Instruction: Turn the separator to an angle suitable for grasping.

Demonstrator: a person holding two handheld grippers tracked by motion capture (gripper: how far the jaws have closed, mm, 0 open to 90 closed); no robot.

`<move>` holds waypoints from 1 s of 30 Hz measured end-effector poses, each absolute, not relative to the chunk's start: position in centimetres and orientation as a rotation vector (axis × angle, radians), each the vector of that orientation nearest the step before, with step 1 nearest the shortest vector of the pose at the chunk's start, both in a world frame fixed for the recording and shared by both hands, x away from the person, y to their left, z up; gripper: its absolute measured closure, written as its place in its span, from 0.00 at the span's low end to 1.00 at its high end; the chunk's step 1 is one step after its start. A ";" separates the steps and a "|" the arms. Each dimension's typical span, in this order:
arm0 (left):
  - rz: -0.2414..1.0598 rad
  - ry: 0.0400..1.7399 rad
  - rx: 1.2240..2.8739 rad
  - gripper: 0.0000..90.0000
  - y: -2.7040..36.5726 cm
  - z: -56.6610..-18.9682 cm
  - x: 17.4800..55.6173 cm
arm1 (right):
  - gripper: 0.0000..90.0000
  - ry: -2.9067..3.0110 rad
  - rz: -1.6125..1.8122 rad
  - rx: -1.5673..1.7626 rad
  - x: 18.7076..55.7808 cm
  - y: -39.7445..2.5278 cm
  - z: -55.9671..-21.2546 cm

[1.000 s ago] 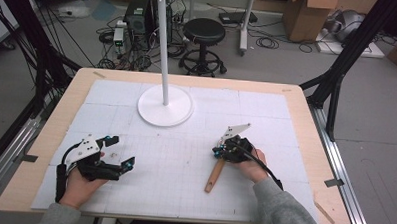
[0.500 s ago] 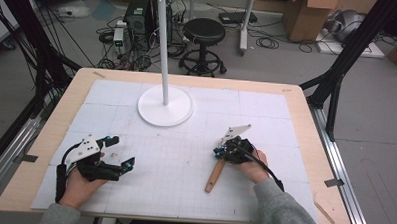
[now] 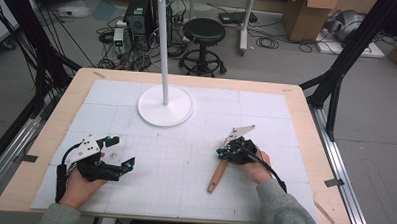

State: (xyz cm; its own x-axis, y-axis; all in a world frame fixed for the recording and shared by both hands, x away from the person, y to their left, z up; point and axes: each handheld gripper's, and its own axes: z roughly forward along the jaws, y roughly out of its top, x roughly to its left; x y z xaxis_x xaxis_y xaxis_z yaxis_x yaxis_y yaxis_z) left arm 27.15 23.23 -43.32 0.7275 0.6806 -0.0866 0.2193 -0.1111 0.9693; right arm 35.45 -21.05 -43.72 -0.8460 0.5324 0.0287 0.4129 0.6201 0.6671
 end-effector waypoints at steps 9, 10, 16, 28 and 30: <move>0.453 0.731 1.671 0.03 23.1 -43.4 27.2 | 1.00 2.658 1.043 0.834 35.3 -22.0 -43.8; 0.454 0.728 1.672 0.03 23.1 -43.4 27.2 | 1.00 2.656 1.043 0.840 35.3 -22.2 -43.8; 0.456 0.728 1.669 0.03 23.1 -43.4 27.2 | 1.00 2.640 1.055 0.859 35.1 -23.3 -43.9; 0.454 0.727 1.654 0.03 23.1 -43.4 27.3 | 1.00 2.628 1.058 0.925 34.4 -25.4 -43.8; 0.456 0.722 1.653 0.03 23.0 -43.4 27.3 | 1.00 2.622 1.064 0.930 34.3 -25.8 -43.9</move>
State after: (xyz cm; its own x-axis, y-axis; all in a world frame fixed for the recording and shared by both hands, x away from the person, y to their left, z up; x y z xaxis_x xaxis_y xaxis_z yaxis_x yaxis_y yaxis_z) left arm 27.29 23.04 -43.36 0.7291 0.6782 -0.0919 0.2084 -0.0921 0.9737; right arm 34.27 -25.80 -43.87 -0.7930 0.6040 0.0792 0.4883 0.5525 0.6755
